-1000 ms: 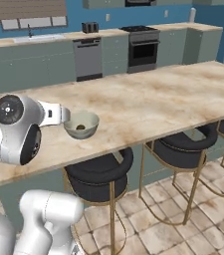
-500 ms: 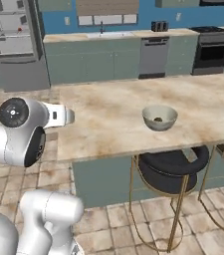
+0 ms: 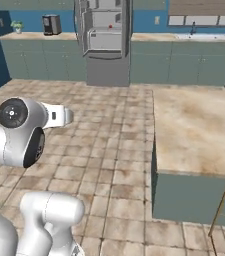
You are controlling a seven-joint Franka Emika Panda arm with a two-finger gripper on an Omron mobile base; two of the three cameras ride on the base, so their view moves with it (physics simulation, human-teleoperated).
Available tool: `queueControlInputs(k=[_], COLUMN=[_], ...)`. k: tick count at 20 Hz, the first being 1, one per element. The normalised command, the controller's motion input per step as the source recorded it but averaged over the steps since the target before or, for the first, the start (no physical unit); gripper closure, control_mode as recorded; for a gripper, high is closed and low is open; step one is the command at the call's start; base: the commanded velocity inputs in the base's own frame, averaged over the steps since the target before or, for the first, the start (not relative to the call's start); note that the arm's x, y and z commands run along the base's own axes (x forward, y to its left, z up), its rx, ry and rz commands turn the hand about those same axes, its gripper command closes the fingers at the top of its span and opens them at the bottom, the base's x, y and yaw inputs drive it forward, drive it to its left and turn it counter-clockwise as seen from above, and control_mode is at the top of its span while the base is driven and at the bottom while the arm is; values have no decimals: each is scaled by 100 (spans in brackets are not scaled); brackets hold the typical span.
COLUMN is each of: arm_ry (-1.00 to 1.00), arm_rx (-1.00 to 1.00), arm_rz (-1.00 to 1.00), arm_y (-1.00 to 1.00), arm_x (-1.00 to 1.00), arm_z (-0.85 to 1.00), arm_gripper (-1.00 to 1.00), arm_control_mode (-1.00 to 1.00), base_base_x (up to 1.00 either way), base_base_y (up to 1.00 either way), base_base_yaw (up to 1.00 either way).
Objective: Retrieve the kiwi and apple from the fridge and place them into the bowl on the dining table.
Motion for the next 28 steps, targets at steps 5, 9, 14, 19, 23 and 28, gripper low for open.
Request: queueControlInputs(k=[5,9,14,19,23,28], arm_ry=[0,0,0,0,0,0], arm_rx=[0,0,0,0,0,0], arm_rz=[0,0,0,0,0,0], arm_y=[0,0,0,0,0,0], arm_x=[0,0,0,0,0,0], arm_z=[0,0,0,0,0,0], arm_gripper=[-100,-100,-100,-100,-100,-100], arm_control_mode=[100,100,100,100,100,100], base_base_x=[63,96,100,100,100,100], base_base_y=[86,27,3,12,34,51], base_base_yaw=[23,0,-1,-4,-6,-7])
